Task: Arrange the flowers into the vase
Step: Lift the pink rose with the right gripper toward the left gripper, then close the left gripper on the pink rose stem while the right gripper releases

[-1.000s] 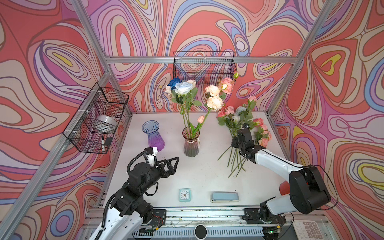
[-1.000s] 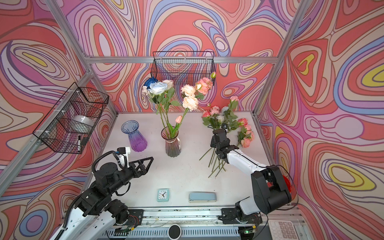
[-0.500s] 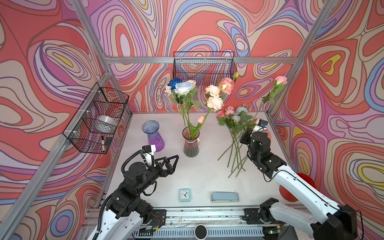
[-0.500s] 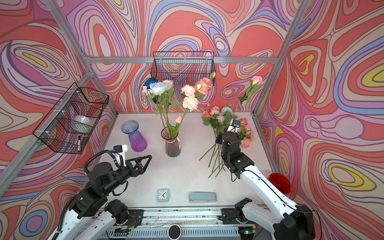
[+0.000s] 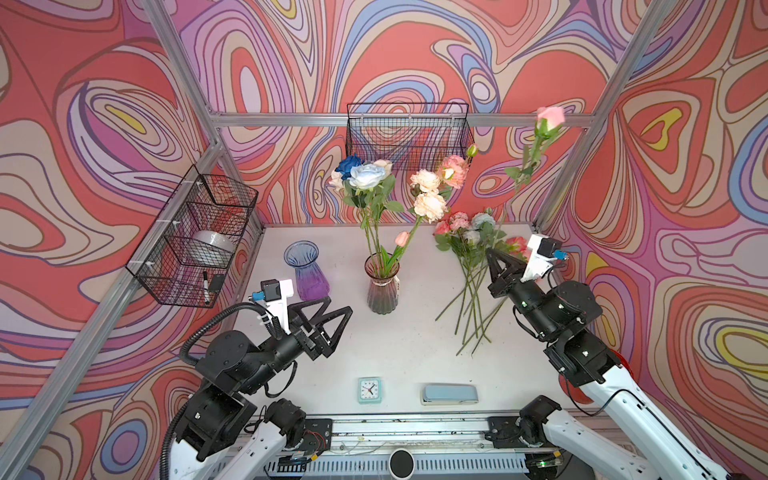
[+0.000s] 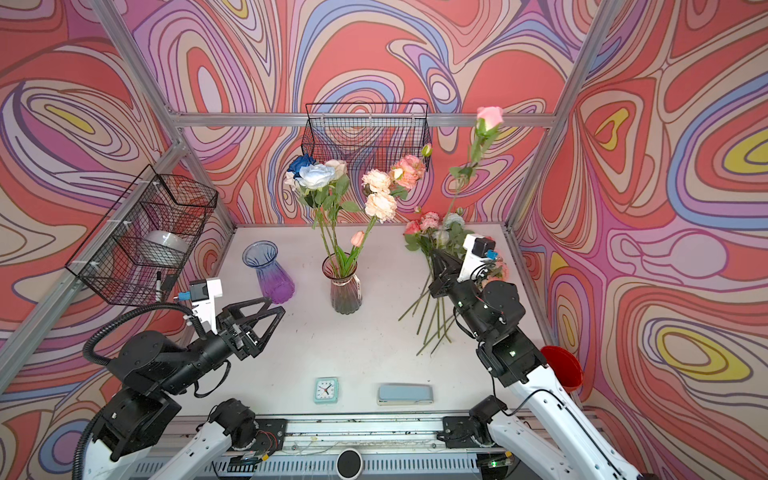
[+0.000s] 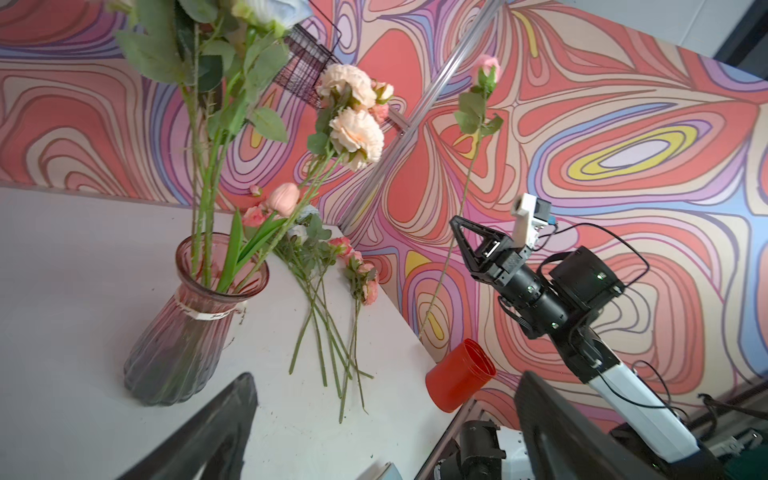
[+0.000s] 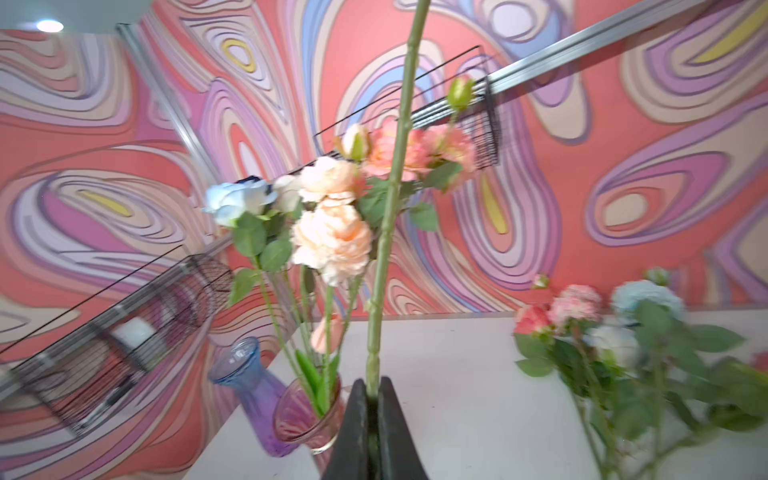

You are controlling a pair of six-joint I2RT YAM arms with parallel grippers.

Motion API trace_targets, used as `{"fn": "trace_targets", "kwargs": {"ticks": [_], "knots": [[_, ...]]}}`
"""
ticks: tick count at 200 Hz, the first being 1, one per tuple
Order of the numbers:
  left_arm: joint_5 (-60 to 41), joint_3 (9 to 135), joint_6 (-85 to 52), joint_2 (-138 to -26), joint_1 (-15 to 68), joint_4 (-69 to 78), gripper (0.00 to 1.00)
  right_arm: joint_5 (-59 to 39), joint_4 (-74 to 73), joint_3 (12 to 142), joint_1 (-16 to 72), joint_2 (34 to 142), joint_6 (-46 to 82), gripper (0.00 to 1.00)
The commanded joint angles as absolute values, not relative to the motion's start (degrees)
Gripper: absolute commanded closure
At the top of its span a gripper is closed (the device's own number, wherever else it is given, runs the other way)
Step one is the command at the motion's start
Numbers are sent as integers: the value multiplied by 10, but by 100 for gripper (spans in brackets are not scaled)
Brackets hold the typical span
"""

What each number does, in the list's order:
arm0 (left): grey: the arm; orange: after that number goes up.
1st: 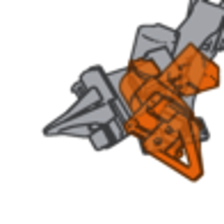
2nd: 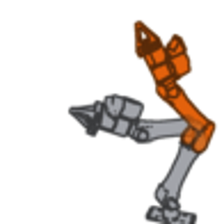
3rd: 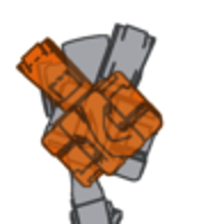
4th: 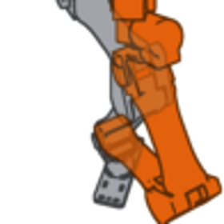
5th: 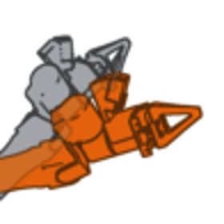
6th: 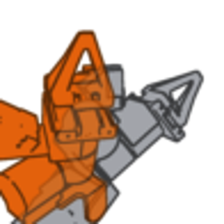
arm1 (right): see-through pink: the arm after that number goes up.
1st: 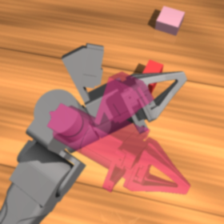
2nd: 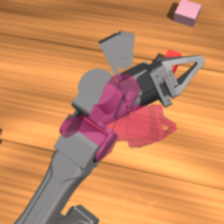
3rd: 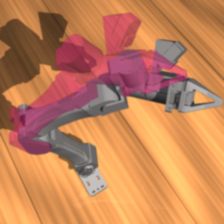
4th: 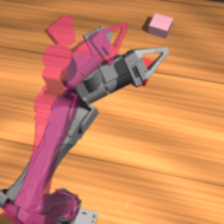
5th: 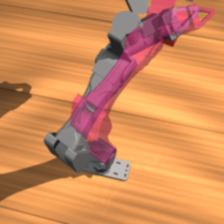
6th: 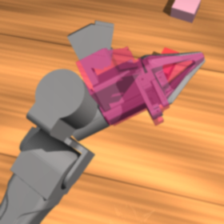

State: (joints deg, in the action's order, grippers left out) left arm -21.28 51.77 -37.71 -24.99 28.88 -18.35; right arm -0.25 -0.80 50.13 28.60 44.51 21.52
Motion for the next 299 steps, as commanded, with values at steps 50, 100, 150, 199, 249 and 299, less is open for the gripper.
{"fn": "trace_targets", "kwargs": {"ticks": [50, 100, 150, 199, 249, 299], "knots": [[-361, 600, -374, -371, 290, -42, 13, -179, -11, 602, 441, 527, 165, 100], [-394, 621, -383, -412, 290, 1, 17, -131, -3, 651, 578, 614, 114, 100], [-399, 624, -377, -414, 290, 1, 33, -139, -26, 655, 610, 656, 117, 100], [-385, 624, -365, -421, 290, -15, 61, -133, -22, 655, 624, 667, 113, 100], [-358, 639, -349, -425, 290, -37, 100, -109, -12, 641, 626, 661, 114, 100], [-286, 671, -287, -453, 290, -66, 100, -31, 10, 596, 626, 614, 111, 58]]}}
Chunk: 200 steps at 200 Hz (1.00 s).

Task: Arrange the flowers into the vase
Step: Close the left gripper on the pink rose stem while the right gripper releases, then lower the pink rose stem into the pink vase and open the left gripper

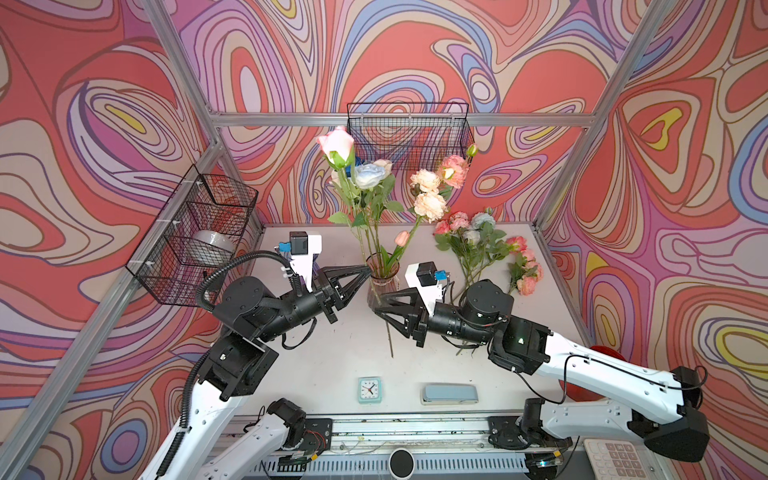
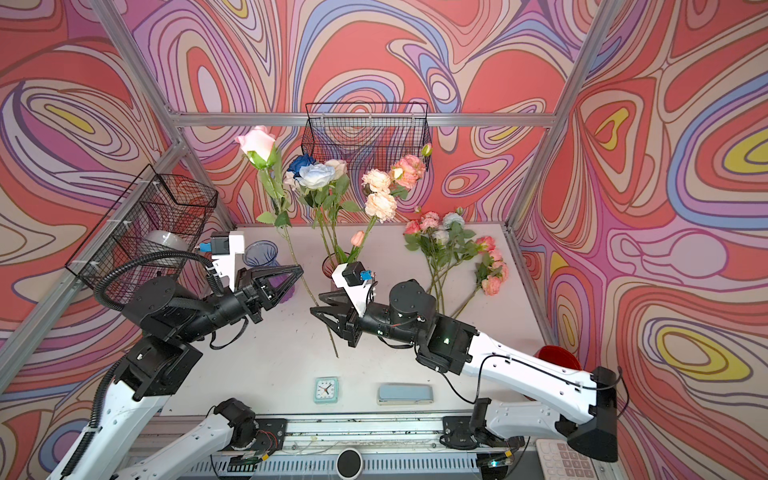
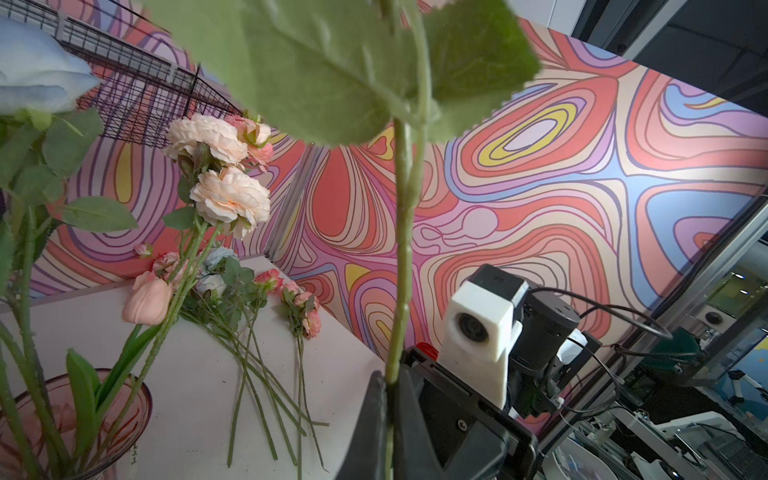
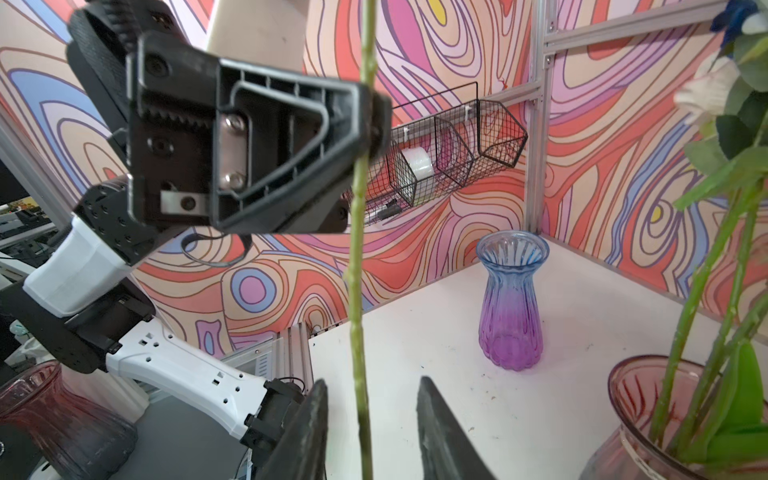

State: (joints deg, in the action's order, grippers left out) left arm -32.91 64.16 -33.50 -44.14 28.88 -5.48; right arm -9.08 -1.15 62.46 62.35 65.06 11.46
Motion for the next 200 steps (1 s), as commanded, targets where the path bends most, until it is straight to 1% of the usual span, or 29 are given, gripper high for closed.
{"fn": "trace_targets", "kwargs": {"ticks": [1, 23, 51, 75, 127, 163, 200], "knots": [[-285, 672, -284, -453, 290, -66, 100, -29, 10, 595, 626, 612, 111, 58], [-224, 693, -232, -469, 289, -67, 100, 12, 18, 569, 626, 568, 108, 57], [-158, 703, -186, -494, 290, -3, 100, 42, 38, 557, 626, 525, 104, 58], [-135, 727, -156, -539, 289, 43, 100, 51, 43, 552, 626, 508, 103, 59], [-77, 765, -82, -630, 290, 77, 100, 65, 51, 541, 626, 487, 99, 60], [-54, 759, -60, -685, 288, 107, 100, 70, 53, 537, 626, 478, 94, 61], [-36, 705, -70, -713, 289, 144, 100, 72, 52, 528, 626, 471, 96, 61]]}}
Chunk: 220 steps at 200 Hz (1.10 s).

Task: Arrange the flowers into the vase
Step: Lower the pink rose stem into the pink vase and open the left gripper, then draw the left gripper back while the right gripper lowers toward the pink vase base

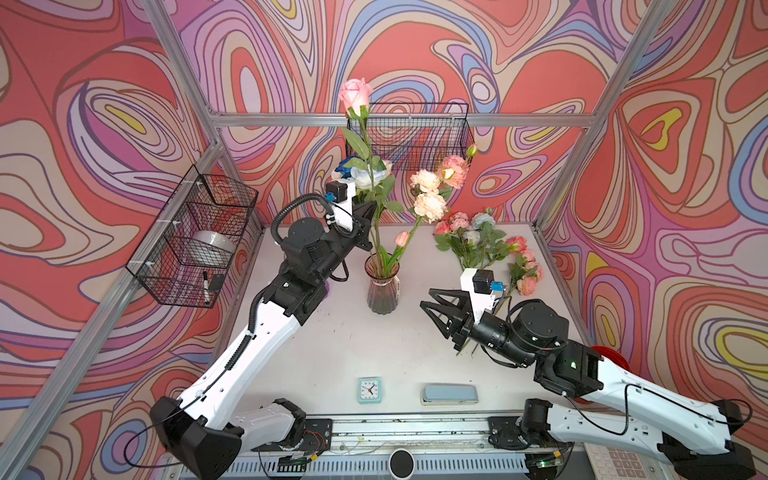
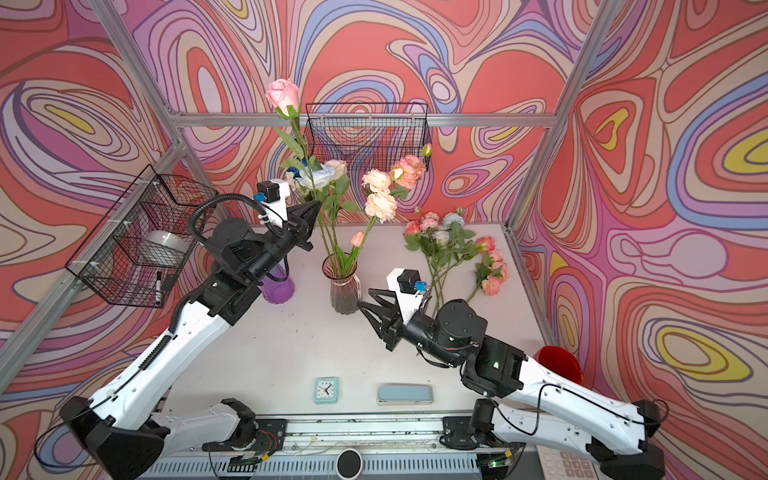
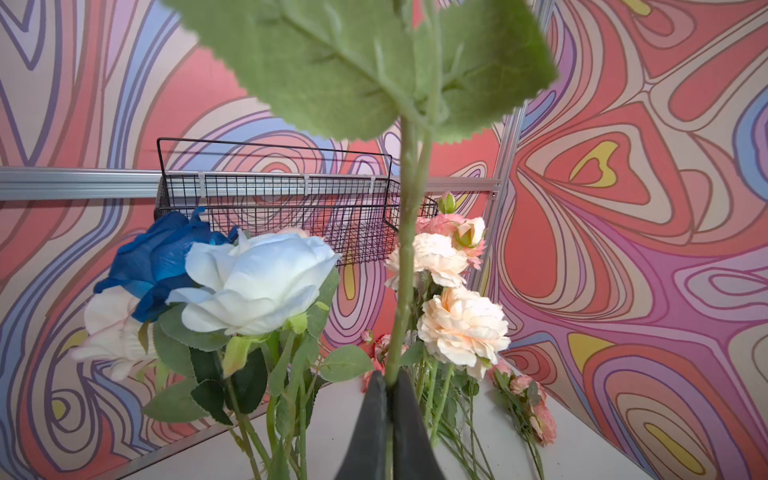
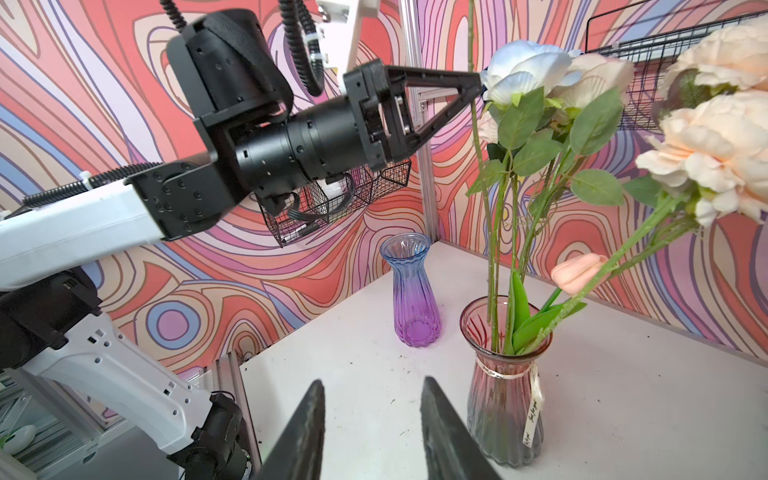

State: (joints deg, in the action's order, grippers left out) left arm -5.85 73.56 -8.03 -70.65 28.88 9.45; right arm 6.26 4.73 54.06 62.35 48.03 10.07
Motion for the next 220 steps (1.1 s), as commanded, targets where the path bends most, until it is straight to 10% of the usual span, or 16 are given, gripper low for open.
{"fn": "trace_targets", "kwargs": {"ticks": [1, 64, 106, 220], "knots": [[-36, 704, -70, -713, 288, 145, 100, 72, 52, 528, 626, 471, 96, 61], [-7, 584, -115, -687, 289, 169, 100, 75, 52, 503, 626, 472, 118, 60], [1, 519, -157, -627, 289, 179, 50, 85, 44, 473, 626, 481, 151, 55], [-66, 528, -289, -404, 294, 76, 12, 174, -20, 373, 623, 670, 263, 28]]}}
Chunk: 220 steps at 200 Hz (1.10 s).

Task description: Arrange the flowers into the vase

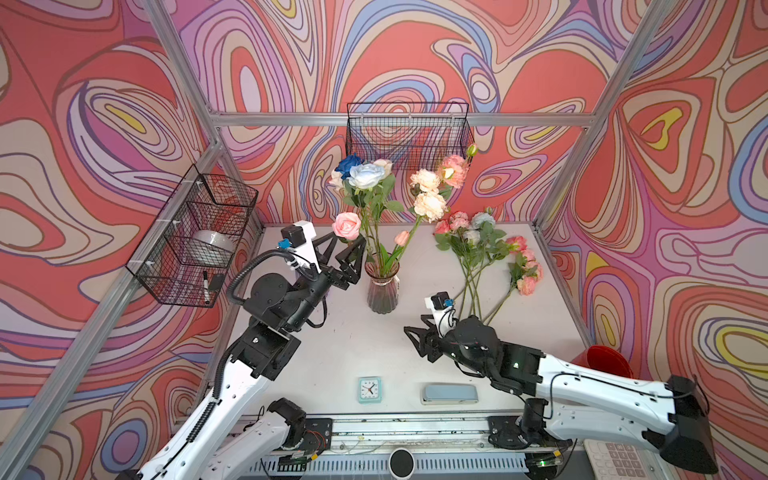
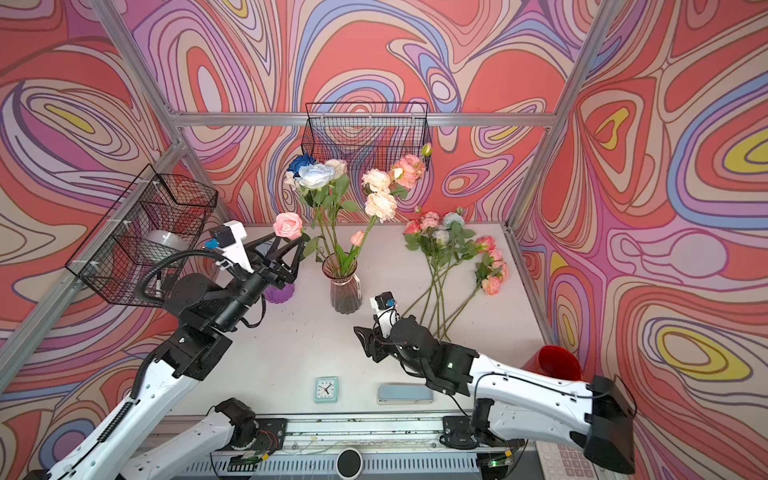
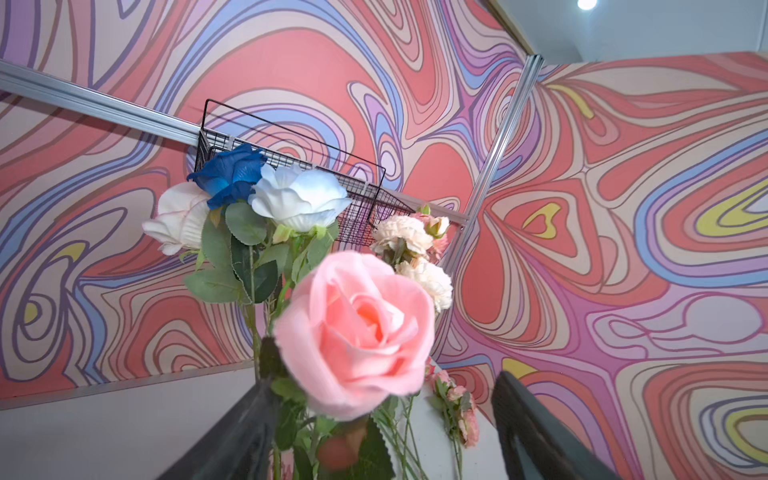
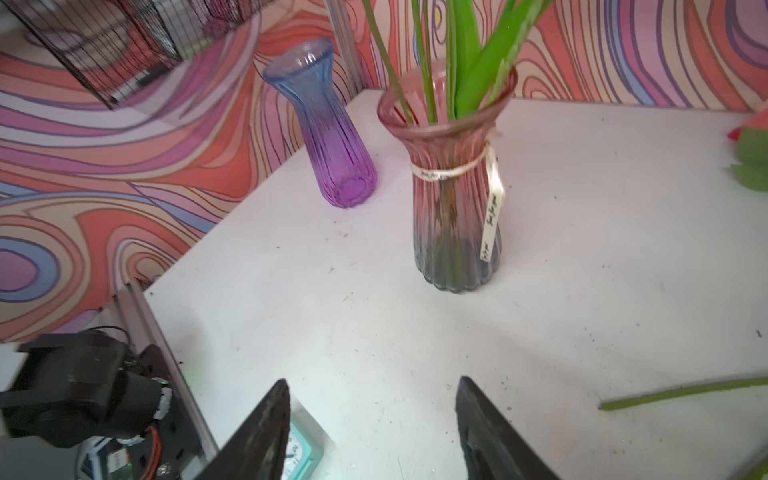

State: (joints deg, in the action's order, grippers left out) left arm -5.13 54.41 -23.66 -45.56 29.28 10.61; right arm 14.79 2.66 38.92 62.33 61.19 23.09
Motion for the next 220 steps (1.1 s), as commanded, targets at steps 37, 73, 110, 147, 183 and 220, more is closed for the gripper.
{"fn": "trace_targets", "kwargs": {"ticks": [37, 73, 110, 147, 183, 220], "knots": [[-48, 467, -330, -295, 294, 29, 1, 172, -119, 357, 595, 782, 285, 3], [-10, 408, -366, -196, 294, -57, 1, 179, -217, 356, 579, 886, 292, 3], [20, 377, -397, -143, 294, -147, 2, 186, -302, 365, 578, 969, 288, 4], [13, 361, -413, -121, 294, -187, 2, 203, -331, 384, 573, 1039, 296, 4], [6, 372, -410, -123, 294, -199, 2, 225, -356, 398, 572, 1078, 300, 4], [4, 378, -409, -120, 294, -206, 2, 244, -375, 421, 571, 1117, 301, 6]]}}
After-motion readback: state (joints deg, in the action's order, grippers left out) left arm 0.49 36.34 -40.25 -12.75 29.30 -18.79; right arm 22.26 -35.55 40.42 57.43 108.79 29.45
